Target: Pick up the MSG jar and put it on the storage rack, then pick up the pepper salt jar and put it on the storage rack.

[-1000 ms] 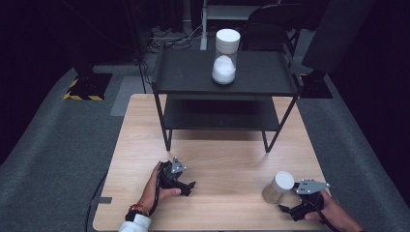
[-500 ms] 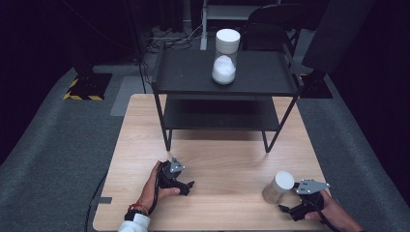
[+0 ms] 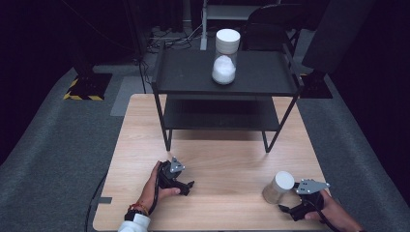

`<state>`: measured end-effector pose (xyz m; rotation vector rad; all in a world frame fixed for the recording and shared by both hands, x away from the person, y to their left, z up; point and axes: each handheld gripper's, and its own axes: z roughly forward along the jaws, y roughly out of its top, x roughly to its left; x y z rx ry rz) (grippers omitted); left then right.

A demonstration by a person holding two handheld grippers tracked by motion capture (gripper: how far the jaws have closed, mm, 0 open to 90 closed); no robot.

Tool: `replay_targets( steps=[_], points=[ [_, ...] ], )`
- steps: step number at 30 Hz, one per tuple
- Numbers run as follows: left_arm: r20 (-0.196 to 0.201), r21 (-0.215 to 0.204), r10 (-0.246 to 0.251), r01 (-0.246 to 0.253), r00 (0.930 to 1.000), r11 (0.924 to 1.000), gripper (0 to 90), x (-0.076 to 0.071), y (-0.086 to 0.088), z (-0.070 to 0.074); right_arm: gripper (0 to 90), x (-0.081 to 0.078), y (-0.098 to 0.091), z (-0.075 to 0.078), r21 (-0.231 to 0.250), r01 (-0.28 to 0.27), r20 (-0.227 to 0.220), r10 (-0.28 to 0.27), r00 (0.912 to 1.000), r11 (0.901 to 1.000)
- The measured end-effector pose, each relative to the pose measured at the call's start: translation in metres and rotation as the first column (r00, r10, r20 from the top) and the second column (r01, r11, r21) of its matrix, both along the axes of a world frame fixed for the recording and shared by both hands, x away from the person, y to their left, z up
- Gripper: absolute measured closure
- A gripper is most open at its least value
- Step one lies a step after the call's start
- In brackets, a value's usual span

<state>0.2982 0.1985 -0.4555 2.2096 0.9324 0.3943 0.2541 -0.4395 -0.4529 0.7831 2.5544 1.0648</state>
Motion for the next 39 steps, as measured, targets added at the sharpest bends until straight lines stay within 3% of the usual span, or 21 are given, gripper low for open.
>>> replay_targets(
  steps=[19, 24, 28, 39],
  points=[
    [0.0, 0.001, 0.005, -0.005, 1.0, 1.0, 0.4, -0.001, -0.001, 0.0, 0.0, -0.001, 0.0, 0.0, 0.0, 0.001, 0.002, -0.001, 1.0, 1.0],
    [0.0, 0.001, 0.005, -0.005, 1.0, 1.0, 0.4, -0.001, -0.001, 0.0, 0.4, -0.004, 0.003, 0.005, -0.039, -0.016, 0.024, 0.017, 0.9996, 0.9991],
    [0.002, 0.001, 0.003, -0.003, 1.0, 1.0, 0.4, 0.0, -0.001, 0.0, 1.2, -0.005, 0.004, 0.009, -0.041, -0.032, 0.03, 0.033, 0.999, 0.9986],
    [0.002, 0.001, 0.004, -0.004, 1.0, 1.0, 0.4, -0.001, -0.001, 0.0, 1.5, -0.013, -0.002, 0.018, 0.079, -0.037, 0.068, 0.032, 0.9972, 0.9962]
  ],
)
